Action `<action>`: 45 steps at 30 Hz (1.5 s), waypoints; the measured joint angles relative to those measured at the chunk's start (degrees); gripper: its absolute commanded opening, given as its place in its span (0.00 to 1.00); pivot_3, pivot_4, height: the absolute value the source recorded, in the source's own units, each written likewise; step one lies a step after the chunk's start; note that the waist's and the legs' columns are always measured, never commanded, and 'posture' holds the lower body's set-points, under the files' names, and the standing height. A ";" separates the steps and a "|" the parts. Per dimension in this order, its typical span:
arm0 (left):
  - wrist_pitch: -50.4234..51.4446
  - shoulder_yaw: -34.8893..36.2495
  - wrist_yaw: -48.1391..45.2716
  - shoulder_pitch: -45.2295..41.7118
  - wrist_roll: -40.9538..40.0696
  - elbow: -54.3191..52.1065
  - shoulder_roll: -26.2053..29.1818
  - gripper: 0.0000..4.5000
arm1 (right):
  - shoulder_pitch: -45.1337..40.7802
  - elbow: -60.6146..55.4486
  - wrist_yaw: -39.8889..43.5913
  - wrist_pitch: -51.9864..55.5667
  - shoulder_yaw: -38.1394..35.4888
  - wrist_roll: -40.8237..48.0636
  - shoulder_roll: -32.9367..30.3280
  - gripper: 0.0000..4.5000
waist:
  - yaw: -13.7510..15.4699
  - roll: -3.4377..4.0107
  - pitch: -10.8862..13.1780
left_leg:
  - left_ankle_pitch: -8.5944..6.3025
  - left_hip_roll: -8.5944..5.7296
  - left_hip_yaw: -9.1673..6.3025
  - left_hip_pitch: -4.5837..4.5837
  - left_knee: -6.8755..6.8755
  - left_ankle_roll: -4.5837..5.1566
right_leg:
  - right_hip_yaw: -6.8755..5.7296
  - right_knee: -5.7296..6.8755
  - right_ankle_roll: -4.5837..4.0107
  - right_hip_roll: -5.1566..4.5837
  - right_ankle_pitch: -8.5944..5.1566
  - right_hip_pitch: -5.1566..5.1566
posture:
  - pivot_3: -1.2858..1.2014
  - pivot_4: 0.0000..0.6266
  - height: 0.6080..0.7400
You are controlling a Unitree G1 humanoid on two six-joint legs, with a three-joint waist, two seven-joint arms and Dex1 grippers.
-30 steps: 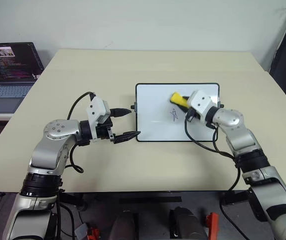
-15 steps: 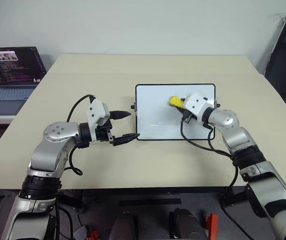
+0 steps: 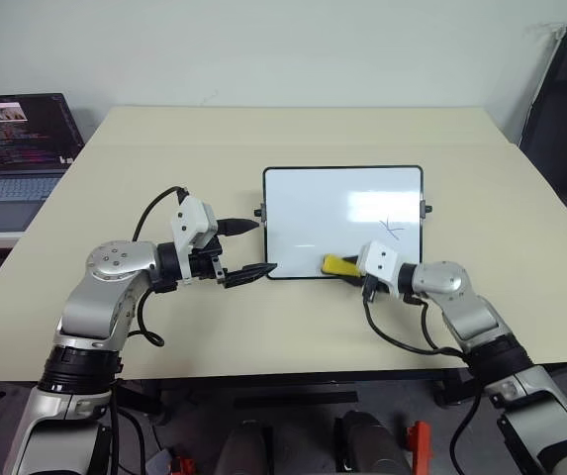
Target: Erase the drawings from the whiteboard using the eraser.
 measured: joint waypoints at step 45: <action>0.87 1.70 -1.28 -6.53 -0.70 3.85 1.51 1.00 | 11.76 -11.55 8.19 18.83 -37.64 22.92 -28.99 0.22 | 1.14 0.26 0.30 | -0.24 -0.08 0.02 -1.12 0.02 -0.02 | -0.04 -0.11 -0.08 -0.05 -0.03 -0.95 | 0.52 0.24 1.00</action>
